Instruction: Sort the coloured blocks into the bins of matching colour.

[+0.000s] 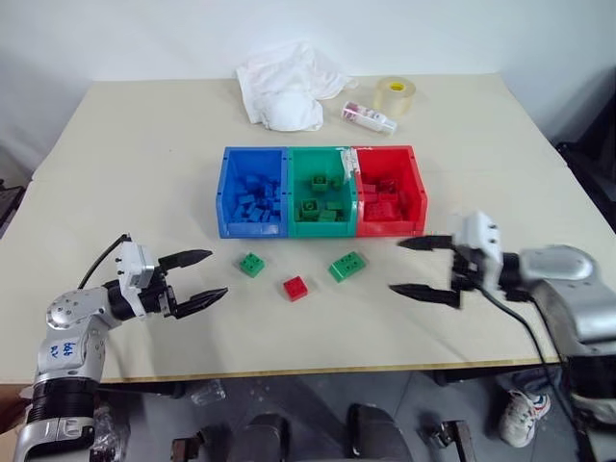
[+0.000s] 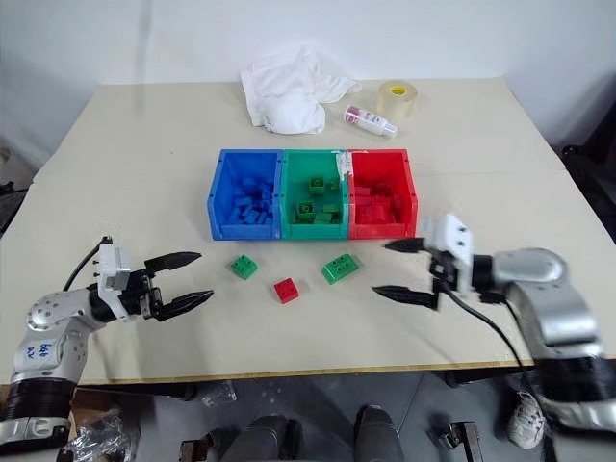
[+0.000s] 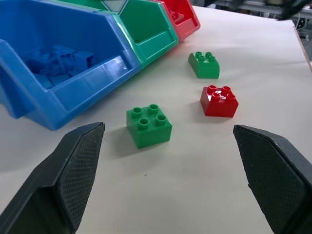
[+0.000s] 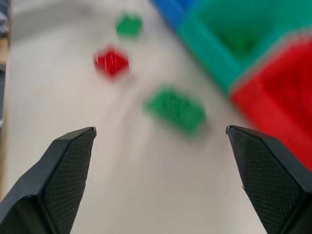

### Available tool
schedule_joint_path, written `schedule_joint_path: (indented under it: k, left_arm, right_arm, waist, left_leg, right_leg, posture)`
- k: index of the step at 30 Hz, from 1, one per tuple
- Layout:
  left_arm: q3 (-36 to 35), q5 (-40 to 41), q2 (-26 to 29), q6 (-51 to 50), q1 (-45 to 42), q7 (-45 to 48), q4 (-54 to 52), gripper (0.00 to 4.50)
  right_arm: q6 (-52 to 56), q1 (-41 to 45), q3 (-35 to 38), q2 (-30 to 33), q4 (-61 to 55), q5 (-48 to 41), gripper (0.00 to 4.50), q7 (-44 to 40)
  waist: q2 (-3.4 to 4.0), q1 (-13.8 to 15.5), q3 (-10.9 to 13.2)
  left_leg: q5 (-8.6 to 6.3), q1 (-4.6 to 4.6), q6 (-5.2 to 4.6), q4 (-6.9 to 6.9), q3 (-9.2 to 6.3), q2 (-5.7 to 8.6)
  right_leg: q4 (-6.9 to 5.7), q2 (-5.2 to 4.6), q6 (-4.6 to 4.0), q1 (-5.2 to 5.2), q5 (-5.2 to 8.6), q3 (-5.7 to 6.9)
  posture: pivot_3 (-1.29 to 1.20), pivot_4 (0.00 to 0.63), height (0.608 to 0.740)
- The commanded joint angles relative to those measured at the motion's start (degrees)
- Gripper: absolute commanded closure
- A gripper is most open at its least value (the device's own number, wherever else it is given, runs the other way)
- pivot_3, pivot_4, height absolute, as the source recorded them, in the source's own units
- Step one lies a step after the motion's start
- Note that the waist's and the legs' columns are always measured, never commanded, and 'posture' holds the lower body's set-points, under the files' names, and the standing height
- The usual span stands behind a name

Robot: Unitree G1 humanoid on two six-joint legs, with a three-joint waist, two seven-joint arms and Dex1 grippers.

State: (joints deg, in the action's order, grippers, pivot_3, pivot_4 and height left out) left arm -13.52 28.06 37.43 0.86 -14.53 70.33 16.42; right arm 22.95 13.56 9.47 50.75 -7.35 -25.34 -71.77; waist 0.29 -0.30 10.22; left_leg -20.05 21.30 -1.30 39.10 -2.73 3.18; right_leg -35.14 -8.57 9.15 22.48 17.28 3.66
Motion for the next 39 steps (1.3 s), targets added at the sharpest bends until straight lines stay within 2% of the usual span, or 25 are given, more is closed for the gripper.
schedule_joint_path:
  k: [1,7,12,17,21,29,34,37,39]
  left_arm:
    - [-0.78,0.27,0.73,0.83,-0.25,0.68,-0.61,0.00]
    - [-0.68,0.03,0.76,0.69,-1.51,0.49,-0.28,0.00]
    - [-0.85,0.11,0.70,0.49,-1.19,0.19,-1.02,0.00]
    - [-0.56,0.25,0.04,0.03,-0.52,-0.80,-2.81,0.00]
    - [-0.84,0.75,-0.76,-0.43,0.93,-2.33,-5.44,0.00]
    - [-1.81,2.00,-1.62,-1.83,7.16,-5.17,-12.43,0.00]
    - [-1.99,2.42,-1.76,-2.14,8.74,-6.58,-14.33,0.00]
    - [-1.99,2.57,-1.87,-2.12,9.32,-6.93,-14.96,0.00]
    - [-1.96,2.63,-1.90,-2.16,9.42,-7.02,-15.17,0.00]
  right_arm:
    - [0.43,-2.76,4.73,2.77,-2.80,-2.02,0.03,-0.46]
    - [0.54,-0.70,3.05,2.44,-2.49,-2.13,0.03,0.67]
    - [-0.03,5.56,-5.27,-0.73,0.50,0.63,0.03,0.40]
    - [-4.94,15.38,-14.73,-7.02,12.00,6.06,0.03,-2.36]
    - [-10.82,22.47,-19.38,-12.14,23.41,10.16,0.03,-4.52]
    - [-21.62,32.96,-23.23,-19.01,42.88,17.34,0.03,-5.80]
    - [-23.97,34.99,-23.83,-21.81,47.01,18.32,0.03,-8.43]
    - [-22.89,34.95,-23.43,-22.73,46.81,17.90,0.61,-9.05]
    - [-22.66,34.65,-23.26,-22.92,46.23,17.85,1.29,-9.19]
  waist:
    - [0.00,0.03,0.00]
    - [0.00,0.27,0.00]
    - [0.00,0.18,0.00]
    - [0.00,0.05,0.00]
    - [0.00,0.06,0.00]
    - [0.01,-0.37,0.00]
    - [0.01,-1.09,0.00]
    - [0.01,-1.43,0.00]
    - [0.01,-1.44,0.00]
  left_leg:
    - [0.00,0.00,0.00,0.00,0.08,-0.02]
    - [0.00,-0.03,0.00,0.00,0.16,-0.09]
    - [0.00,-0.03,0.00,0.01,0.12,-0.10]
    - [0.00,-0.02,0.00,0.01,0.13,-0.09]
    - [0.01,-0.01,0.00,0.01,0.10,-0.06]
    - [0.01,0.00,0.01,-0.01,0.01,-0.06]
    - [0.01,-0.01,0.01,-0.01,-0.04,-0.06]
    - [0.01,-0.01,0.02,-0.03,-0.06,-0.06]
    - [0.01,-0.01,0.02,-0.03,-0.06,-0.06]
  right_leg:
    - [0.06,0.00,0.01,-0.01,0.00,-0.02]
    - [0.08,0.01,0.01,0.00,0.00,-0.02]
    - [0.09,0.02,0.01,0.00,0.00,0.00]
    - [0.08,0.02,0.01,0.02,0.00,0.00]
    - [0.06,0.01,0.01,0.04,0.00,0.02]
    - [0.05,0.02,0.01,0.04,0.00,0.05]
    - [0.04,0.02,0.00,0.02,0.00,0.07]
    - [0.02,0.03,0.00,0.03,0.00,0.09]
    - [0.02,0.02,0.00,0.03,0.00,0.09]
  posture:
    - [0.00,0.150,0.740]
    - [0.00,0.150,0.740]
    - [0.00,0.150,0.740]
    - [0.00,0.150,0.740]
    - [0.00,0.150,0.740]
    - [0.00,0.150,0.740]
    - [0.00,0.150,0.740]
    - [0.00,0.150,0.740]
    - [0.00,0.150,0.740]
